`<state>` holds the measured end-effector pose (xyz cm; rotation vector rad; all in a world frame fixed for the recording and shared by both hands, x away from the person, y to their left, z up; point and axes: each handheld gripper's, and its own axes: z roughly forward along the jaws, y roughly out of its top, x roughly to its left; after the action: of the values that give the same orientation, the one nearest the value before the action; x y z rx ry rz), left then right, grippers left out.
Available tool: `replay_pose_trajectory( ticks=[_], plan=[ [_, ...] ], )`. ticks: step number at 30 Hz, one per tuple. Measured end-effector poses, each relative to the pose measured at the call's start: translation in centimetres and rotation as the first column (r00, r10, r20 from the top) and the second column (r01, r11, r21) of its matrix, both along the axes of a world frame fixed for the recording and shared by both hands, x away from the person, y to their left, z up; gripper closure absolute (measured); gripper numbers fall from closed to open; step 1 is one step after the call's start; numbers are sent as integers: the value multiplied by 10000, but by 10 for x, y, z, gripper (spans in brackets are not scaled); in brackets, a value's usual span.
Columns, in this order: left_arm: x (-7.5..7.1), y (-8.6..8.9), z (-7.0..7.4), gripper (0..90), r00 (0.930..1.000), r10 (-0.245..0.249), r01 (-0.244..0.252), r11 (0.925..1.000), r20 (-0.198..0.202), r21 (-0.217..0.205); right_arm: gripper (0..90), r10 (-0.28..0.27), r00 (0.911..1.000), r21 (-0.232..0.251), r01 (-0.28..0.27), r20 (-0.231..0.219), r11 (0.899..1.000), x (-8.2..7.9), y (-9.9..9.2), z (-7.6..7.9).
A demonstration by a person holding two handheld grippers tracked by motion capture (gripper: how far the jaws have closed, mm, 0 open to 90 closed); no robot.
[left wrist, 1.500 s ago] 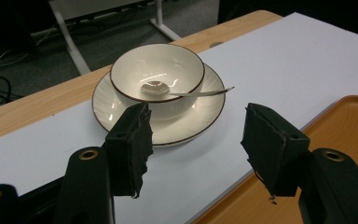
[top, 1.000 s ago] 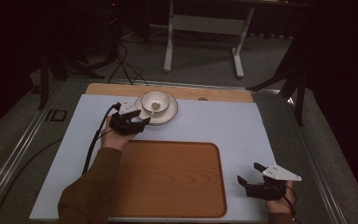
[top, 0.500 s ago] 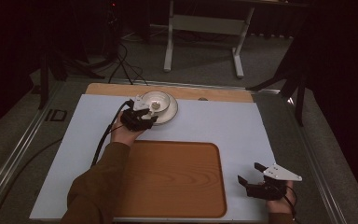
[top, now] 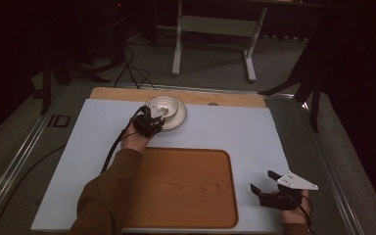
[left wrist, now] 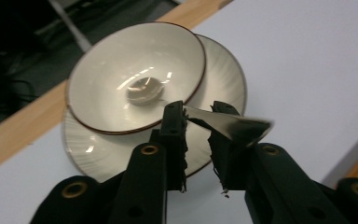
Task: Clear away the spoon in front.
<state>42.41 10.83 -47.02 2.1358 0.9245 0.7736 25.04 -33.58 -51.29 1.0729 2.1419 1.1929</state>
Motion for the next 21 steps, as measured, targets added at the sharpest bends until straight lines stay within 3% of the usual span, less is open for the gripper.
replay_pose_trajectory(
  ticks=[10,21],
  plan=[
    [-2,1,4,877,9994,172,-174,9998,286,69,139,12,10000,5,-12,-19,10000,0,0,0],
    [-4,2,7,893,9990,322,-324,9995,311,60,139,29,10000,21,-29,-1,10000,0,0,0]
  ],
)
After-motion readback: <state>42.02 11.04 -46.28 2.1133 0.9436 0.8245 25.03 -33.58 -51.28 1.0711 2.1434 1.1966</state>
